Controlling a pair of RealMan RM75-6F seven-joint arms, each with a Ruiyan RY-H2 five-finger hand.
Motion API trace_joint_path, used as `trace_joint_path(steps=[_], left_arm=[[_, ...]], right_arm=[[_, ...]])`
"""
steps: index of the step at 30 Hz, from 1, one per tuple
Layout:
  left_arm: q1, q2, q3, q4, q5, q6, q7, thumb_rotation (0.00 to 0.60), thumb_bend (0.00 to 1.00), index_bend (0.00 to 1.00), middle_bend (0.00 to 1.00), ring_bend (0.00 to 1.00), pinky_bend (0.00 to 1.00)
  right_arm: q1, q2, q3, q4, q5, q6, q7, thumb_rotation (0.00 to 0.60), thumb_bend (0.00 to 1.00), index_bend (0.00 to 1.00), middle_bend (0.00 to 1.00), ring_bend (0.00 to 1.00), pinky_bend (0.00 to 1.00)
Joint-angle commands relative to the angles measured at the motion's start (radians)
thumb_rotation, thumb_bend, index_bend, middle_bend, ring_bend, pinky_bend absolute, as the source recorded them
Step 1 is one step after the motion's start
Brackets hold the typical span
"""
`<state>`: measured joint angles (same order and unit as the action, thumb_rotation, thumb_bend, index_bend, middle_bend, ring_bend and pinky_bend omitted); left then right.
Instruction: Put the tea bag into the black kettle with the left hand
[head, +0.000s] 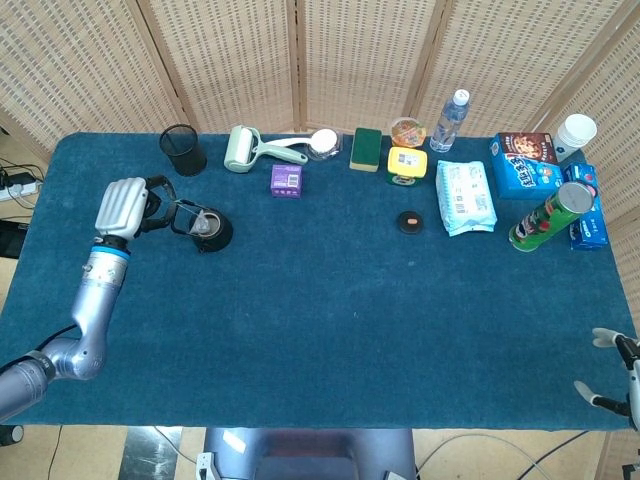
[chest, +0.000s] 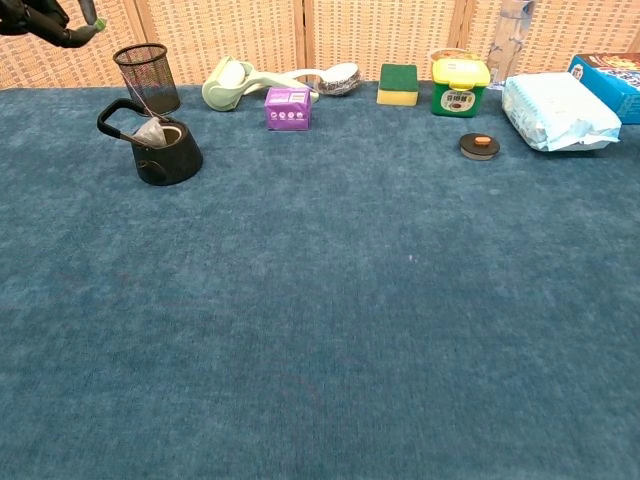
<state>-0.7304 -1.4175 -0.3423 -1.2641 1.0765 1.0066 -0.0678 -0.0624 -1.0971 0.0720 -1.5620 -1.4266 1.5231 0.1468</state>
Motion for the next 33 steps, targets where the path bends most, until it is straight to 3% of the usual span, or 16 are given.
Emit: trace_joint_path(steps=[1,25,33], left_arm=[[-0.004,-0.001,-0.001,0.002,0.002,-0.004,0.0,0.6,0.51,0.66,1.0,0.98,0.9],[-0.009,0.014,0.103,-0.123,0.048,-0.059,0.148,0.6,0.5,0.66,1.0,0.98,0.9],[-0.042,0.063,0.155,-0.215,-0.01,-0.139,0.322,0.6,0.49,0.5,1.0,0.98,0.9]], right_arm=[[0.0,0.0,0.0,-0.001,0.0,0.0,0.0,0.6,0.1,0.26,0.37,0.3,0.42],[-0.005,-0.006,-0.003,0.03,0.001,-0.001,0.037,0.6,0.1,0.26,0.37,0.31,0.42],[-0.011,-0.001,-0.004,0.036,0.0,0.004,0.053,0.6,0.1,0.26,0.37,0.31,0.43]])
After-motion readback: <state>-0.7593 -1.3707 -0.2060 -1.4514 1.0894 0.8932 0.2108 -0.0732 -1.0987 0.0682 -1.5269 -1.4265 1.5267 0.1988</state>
